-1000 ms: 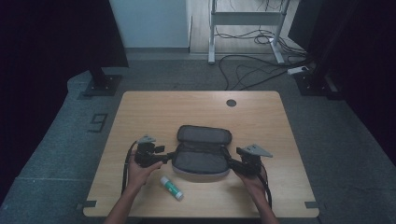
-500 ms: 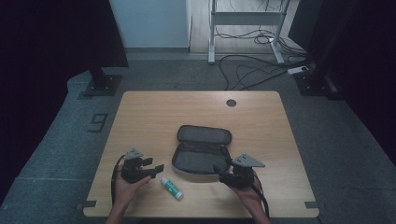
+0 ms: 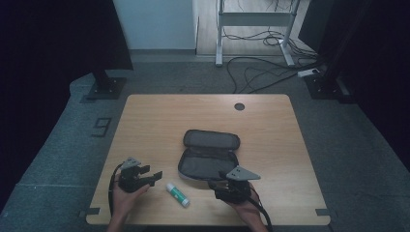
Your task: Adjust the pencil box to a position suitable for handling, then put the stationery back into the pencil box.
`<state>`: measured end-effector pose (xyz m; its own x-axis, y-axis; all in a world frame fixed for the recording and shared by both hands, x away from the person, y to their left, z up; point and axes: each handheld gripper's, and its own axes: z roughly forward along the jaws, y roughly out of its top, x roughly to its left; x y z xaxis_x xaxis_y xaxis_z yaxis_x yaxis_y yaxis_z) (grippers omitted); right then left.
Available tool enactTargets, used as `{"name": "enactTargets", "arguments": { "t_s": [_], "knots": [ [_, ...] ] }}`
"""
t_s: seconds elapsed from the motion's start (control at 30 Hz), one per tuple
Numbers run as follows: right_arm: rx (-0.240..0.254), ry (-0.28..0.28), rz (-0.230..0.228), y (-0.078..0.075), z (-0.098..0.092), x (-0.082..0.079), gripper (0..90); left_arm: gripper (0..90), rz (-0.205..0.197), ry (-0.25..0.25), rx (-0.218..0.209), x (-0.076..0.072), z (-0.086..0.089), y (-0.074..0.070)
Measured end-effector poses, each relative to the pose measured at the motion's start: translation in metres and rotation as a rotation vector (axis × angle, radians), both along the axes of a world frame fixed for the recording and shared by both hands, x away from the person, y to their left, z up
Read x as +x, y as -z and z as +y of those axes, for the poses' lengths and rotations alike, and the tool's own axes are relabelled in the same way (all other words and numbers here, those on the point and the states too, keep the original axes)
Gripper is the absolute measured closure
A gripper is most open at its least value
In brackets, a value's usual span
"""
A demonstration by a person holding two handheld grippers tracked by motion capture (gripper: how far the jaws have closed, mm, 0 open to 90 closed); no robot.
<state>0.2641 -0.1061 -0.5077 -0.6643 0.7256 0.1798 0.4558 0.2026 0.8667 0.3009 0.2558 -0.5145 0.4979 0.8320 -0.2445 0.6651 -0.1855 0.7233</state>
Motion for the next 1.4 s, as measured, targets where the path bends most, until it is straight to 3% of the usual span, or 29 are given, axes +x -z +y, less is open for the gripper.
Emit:
{"name": "enactTargets", "arguments": {
  "t_s": [0.33, 0.87, 1.4],
  "knots": [
    [0.002, -0.055, -0.009, -0.003, 0.031, -0.001, 41.6, 33.0, -0.001, -0.005, -0.002, 0.001, 0.003, 0.001],
    [-0.017, -0.120, 0.005, 0.001, 0.062, 0.000, 42.6, 33.6, 0.005, -0.006, -0.027, 0.000, 0.008, 0.001],
    [-0.068, -0.213, 0.019, 0.014, 0.102, -0.002, 43.4, 33.7, 0.012, -0.011, -0.025, 0.000, 0.012, 0.002]
  ]
}}
